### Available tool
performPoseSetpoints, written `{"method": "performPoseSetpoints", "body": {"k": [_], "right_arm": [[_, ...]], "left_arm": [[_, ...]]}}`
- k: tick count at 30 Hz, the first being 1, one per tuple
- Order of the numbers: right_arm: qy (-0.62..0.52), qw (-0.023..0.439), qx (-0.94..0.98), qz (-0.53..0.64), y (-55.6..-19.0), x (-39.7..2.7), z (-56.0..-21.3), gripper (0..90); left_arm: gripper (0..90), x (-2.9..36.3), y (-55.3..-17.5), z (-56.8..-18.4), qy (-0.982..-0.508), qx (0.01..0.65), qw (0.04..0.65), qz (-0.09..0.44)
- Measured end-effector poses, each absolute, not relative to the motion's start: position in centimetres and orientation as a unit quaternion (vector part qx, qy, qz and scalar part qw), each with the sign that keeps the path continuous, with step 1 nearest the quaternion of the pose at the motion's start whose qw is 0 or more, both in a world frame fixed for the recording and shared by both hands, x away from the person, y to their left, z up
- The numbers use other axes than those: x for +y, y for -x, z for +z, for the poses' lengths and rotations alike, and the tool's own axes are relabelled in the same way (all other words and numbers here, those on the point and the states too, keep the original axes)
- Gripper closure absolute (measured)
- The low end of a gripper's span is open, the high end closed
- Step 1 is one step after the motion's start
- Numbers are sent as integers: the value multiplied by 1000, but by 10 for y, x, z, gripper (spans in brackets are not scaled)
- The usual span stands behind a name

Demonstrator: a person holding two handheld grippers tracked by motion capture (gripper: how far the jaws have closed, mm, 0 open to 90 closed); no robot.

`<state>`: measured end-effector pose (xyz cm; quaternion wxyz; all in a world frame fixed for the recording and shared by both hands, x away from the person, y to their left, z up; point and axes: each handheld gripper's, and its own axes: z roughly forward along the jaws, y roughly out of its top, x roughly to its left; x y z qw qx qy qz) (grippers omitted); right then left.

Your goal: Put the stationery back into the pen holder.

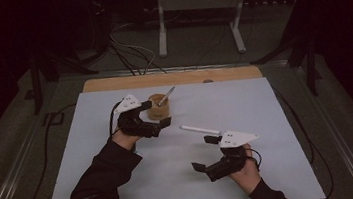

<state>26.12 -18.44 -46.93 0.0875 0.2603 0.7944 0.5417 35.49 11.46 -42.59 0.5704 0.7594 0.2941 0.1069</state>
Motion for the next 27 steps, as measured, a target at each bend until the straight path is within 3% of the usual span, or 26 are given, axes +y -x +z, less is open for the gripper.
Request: {"method": "performPoseSetpoints", "body": {"k": [18,21,27], "right_arm": [[-196,86,819,533,-268,-126,-468,9],[-184,84,827,525,-270,-116,-468,59],[-182,60,838,510,-278,-93,-474,36]], "left_arm": [[18,137,-334,-409,-757,262,591,98],[18,142,-331,-406,-756,264,590,102],[18,145,-329,-405,-752,265,595,97]]}}
